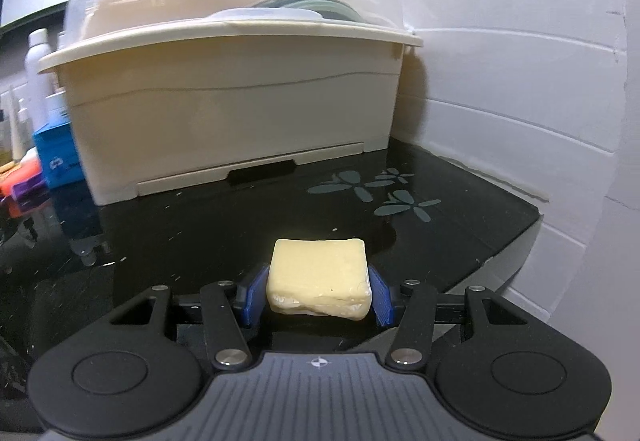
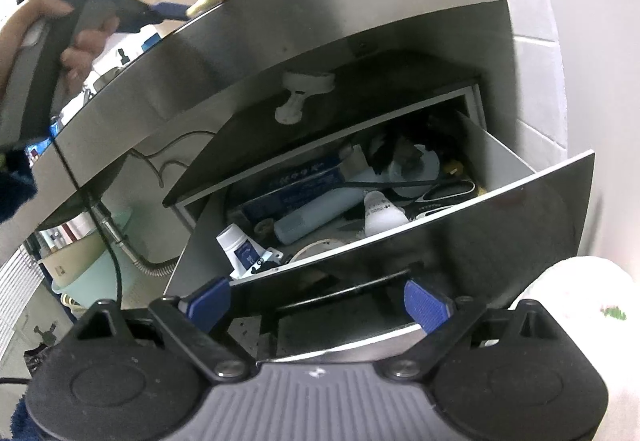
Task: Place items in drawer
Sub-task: 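Lift the yellow sponge off the countertop with the left tool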
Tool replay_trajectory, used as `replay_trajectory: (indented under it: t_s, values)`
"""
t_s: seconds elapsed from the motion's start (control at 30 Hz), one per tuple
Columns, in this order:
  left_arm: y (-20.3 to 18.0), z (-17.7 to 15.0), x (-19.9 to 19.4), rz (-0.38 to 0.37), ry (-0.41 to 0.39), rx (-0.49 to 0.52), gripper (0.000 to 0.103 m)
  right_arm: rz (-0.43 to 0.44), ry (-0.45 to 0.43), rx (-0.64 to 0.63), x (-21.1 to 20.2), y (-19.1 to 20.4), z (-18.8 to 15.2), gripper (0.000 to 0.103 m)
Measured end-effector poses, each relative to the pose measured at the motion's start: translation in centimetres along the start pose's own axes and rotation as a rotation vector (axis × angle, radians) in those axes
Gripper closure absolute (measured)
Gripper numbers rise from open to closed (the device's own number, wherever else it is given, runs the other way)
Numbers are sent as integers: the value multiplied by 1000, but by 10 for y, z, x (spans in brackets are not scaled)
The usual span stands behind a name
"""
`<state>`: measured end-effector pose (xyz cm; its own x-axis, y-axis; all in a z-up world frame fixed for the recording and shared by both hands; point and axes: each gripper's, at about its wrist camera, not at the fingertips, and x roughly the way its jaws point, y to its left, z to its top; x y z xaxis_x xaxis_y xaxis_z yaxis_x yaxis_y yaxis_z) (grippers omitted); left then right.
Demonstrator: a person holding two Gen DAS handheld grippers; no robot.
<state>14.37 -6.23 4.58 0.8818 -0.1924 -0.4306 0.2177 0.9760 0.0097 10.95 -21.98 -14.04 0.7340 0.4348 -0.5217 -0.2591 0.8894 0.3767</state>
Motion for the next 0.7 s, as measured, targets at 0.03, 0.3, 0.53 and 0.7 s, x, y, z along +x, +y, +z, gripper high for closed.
replay_trajectory:
  t_s: [0.03,0.3,0.53,0.7]
  values:
    - [3,-2,-3,3,-4,-5,51,-1,1,-3,0,1,0,9]
    - [15,-19,-16,49,-75,-24,51,-4,9,-29,0,7,0,9]
    - [5,-45,-20,106,-234,-5,42,-17,24,-33,1,8,-1,9]
    - [4,-51,-13,134,-281,-30,29,-19,39,-48,3,10,-1,9]
